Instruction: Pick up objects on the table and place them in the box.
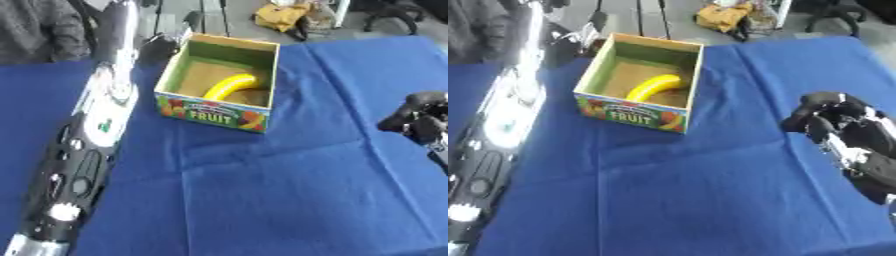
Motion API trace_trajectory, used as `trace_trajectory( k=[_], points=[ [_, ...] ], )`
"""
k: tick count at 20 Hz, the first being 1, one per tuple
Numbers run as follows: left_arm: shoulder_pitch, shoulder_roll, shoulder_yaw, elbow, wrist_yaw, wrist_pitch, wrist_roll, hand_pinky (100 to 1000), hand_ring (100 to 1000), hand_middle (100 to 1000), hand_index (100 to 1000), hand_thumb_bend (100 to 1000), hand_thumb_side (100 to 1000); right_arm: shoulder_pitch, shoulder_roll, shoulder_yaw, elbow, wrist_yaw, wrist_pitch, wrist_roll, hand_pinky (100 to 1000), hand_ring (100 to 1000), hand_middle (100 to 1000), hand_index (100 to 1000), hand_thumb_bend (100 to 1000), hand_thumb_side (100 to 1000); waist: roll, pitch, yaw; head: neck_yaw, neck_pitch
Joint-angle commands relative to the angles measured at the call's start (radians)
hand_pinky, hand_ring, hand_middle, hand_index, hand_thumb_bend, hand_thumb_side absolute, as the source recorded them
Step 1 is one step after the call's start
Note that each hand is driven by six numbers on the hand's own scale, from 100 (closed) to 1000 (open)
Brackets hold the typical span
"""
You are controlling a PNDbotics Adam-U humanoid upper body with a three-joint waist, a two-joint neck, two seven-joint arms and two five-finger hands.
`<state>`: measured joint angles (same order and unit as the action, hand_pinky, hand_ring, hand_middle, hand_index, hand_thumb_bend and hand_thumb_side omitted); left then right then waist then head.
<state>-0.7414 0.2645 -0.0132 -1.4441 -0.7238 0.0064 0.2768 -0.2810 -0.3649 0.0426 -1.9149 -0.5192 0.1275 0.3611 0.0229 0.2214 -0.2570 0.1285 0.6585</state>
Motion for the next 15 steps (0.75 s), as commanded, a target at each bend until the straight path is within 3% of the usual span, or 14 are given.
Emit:
trace_trajectory(
  k=[1,5,11,15],
  points=[
    [0.033,0.020,-0.001,-0.102,0.054,-0.049,0.052,742,701,596,726,585,765,-0.006,-0.013,-0.015,-0.008,0.011,-0.002,-0.007,796,683,605,739,100,100,-0.001,-0.019,0.008,0.014,0.004],
    [0.143,0.005,0.008,-0.215,0.123,-0.050,0.095,733,690,584,720,560,777,0.000,-0.015,-0.020,-0.005,0.013,-0.002,-0.013,797,682,605,739,100,100,0.002,-0.023,0.027,0.027,0.010],
    [0.309,0.008,-0.002,-0.385,0.227,0.024,0.074,729,682,572,718,541,792,0.003,-0.013,-0.023,-0.003,0.013,-0.002,-0.016,797,682,605,739,100,100,0.002,-0.026,0.036,0.033,0.017],
    [0.377,0.000,-0.008,-0.458,0.299,0.052,0.052,730,681,569,719,536,797,0.006,-0.011,-0.024,-0.002,0.014,-0.003,-0.017,797,682,605,739,100,100,0.002,-0.026,0.041,0.040,0.021]
  ],
)
